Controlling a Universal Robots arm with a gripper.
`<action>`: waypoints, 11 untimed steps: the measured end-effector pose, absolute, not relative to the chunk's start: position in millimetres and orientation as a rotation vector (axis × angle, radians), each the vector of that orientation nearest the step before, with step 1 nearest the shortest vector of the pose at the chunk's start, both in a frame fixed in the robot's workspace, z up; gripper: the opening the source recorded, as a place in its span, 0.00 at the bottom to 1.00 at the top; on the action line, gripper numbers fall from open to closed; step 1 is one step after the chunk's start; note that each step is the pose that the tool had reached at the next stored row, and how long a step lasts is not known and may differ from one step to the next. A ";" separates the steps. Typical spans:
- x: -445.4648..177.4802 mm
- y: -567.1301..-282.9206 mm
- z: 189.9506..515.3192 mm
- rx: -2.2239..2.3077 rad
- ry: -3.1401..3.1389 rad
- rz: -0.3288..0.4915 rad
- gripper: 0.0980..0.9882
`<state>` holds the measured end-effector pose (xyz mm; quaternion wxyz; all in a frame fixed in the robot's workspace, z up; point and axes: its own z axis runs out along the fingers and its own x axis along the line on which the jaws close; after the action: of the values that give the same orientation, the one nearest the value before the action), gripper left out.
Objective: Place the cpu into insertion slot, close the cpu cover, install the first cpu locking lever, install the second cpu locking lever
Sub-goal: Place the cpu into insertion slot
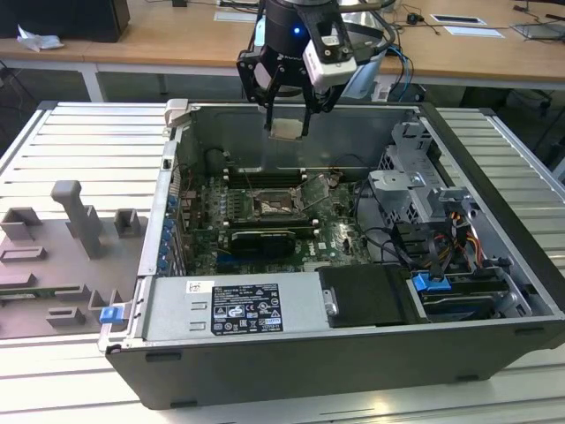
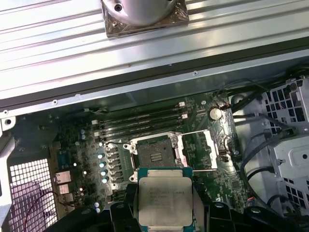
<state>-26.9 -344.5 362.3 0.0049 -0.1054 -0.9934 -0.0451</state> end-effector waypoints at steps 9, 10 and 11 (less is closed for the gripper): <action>-26.9 -344.5 361.9 -0.416 -3.103 -0.142 0.50; -26.9 -344.5 361.9 -0.424 -3.102 -0.142 0.50; -26.9 -344.5 361.8 -0.432 -3.102 -0.142 0.50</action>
<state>-26.9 -344.5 361.8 0.0034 -0.1377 -0.9894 -0.0453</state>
